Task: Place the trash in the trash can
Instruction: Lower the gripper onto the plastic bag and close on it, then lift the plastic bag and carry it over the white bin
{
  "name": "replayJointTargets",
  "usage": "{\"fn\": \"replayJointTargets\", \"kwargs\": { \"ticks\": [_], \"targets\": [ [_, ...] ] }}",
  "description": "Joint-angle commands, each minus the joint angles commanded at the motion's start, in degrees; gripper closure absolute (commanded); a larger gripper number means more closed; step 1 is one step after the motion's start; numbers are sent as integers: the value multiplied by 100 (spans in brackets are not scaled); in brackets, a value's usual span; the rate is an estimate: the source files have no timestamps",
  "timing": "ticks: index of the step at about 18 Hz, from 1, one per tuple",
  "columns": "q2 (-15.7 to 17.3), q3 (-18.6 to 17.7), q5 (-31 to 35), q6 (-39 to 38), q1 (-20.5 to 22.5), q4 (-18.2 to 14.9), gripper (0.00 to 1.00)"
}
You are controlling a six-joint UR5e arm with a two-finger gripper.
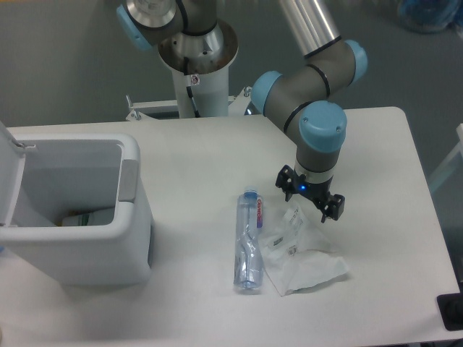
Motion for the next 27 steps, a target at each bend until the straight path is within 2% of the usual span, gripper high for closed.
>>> {"fn": "replayJointTargets", "kwargs": {
  "ticks": [10, 11, 14, 15, 16, 19, 21, 22, 24, 27],
  "targets": [
    [-193, 88, -44, -360, -88, 114, 0],
    [-194, 97, -44, -360, -88, 123, 3],
    [-202, 105, -26, -561, -97, 123, 49],
    [-194, 114, -26, -632, -97, 123, 67],
    [-176, 114, -9, -642, -97, 115, 100],
    [-150, 228, -17, -642, -97, 106, 100],
    [-97, 867, -131, -738, 8, 71, 100],
    [-62, 1009, -280, -773, 61, 44, 100],
    [174, 1256, -814, -983, 201, 9, 100],
    [474, 1520, -1842, -1318, 491, -271, 100]
  ]
}}
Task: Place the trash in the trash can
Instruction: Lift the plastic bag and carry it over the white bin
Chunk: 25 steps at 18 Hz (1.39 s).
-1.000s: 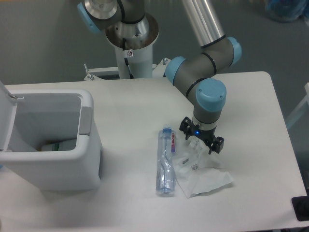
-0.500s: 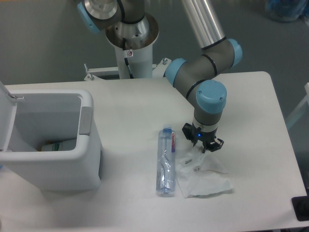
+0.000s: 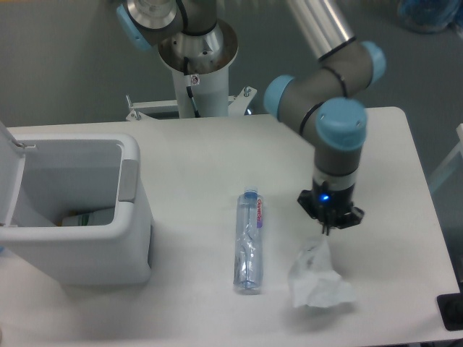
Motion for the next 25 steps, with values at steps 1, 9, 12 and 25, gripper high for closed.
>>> {"fn": "replayJointTargets", "kwargs": {
  "ticks": [1, 9, 12, 25],
  "targets": [
    [166, -8, -378, 8, 105, -88, 100],
    [1125, 62, -1366, -964, -217, -361, 100],
    [1503, -25, -1349, -2036, -613, -370, 100],
    [2312, -763, -1304, -1470, -2459, -353, 100]
  ]
}}
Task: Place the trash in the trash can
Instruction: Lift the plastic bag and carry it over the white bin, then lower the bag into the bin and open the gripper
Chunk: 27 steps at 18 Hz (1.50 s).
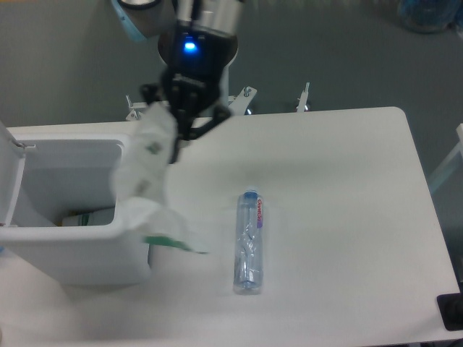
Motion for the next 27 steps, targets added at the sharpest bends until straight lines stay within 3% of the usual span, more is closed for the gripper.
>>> {"fn": "replayJointTargets", "kwargs": {
  "ticks": [6, 8, 13, 18, 27],
  "targets": [
    [668, -869, 0, 713, -177, -35, 100],
    [695, -906, 9, 731, -203, -114, 100],
    [441, -713, 9, 731, -300, -193, 100],
    [-69, -528, 17, 722, -379, -88, 100],
    [-236, -545, 35, 643, -414, -114, 100]
  ]
}}
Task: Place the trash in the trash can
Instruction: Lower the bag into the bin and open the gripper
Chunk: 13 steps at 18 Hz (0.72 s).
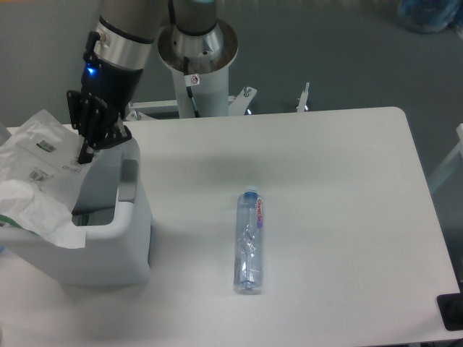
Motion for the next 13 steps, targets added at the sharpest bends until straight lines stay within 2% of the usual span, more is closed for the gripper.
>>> {"fn": "replayJointTargets", "kwargs": {
  "ticks": [7, 13],
  "targets": [
    [-308, 53, 272, -141, -193, 9, 100],
    [-299, 88, 562, -220, -448, 0, 100]
  ]
}}
